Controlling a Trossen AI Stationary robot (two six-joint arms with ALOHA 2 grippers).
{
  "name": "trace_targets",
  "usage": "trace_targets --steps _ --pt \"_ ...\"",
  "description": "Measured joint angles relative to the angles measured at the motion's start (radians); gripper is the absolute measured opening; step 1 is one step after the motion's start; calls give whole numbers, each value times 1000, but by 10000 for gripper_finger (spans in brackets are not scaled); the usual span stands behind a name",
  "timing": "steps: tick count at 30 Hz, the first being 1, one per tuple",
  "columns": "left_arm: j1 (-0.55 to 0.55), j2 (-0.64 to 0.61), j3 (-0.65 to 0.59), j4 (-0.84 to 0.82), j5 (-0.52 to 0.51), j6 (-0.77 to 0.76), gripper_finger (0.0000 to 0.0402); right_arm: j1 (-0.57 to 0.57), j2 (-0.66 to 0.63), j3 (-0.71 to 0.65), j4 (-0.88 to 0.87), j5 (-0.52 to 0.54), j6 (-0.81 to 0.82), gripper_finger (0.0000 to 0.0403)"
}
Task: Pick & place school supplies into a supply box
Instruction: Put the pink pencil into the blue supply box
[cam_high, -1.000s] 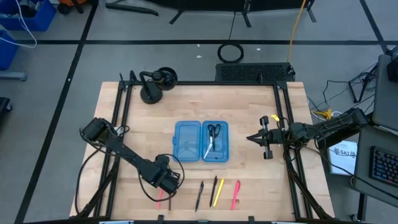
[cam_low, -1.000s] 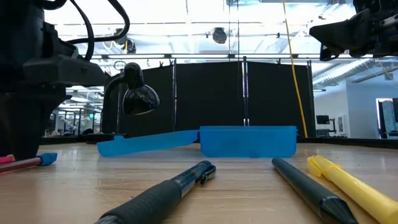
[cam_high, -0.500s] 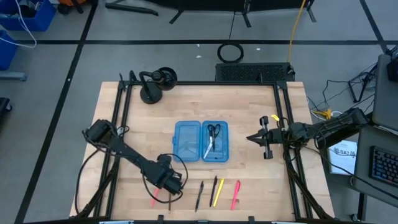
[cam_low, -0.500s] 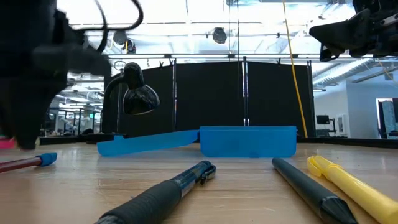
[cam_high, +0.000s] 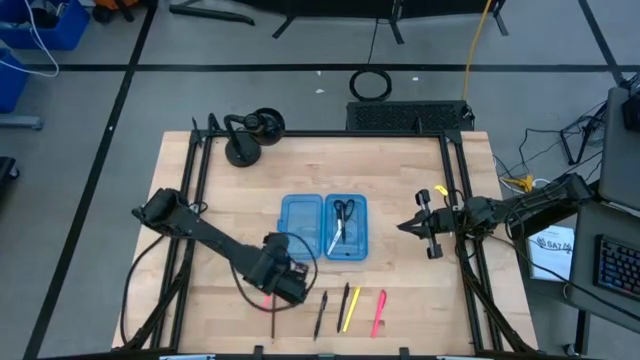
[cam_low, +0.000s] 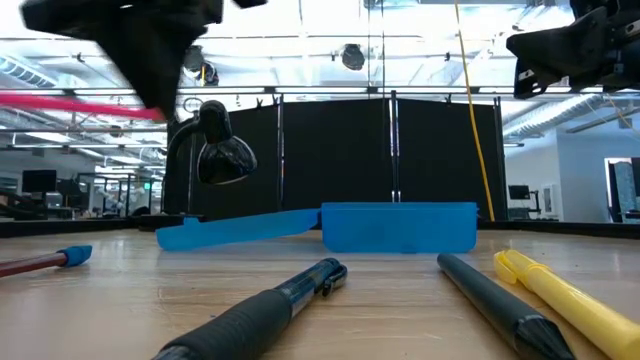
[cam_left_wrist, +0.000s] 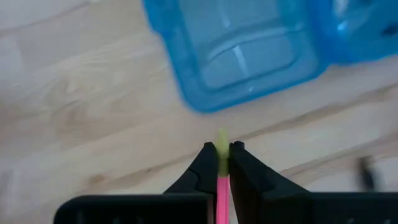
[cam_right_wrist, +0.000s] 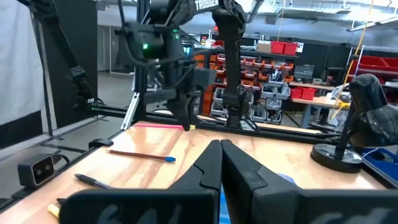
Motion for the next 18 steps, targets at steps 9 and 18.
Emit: trace_targets --steps 9,18 --pt "134 -2 26 313 -31 233 26 0 0 0 -16 0 28 0" --pt "337 -2 26 658 -12 462 18 0 0 0 -17 0 29 0"
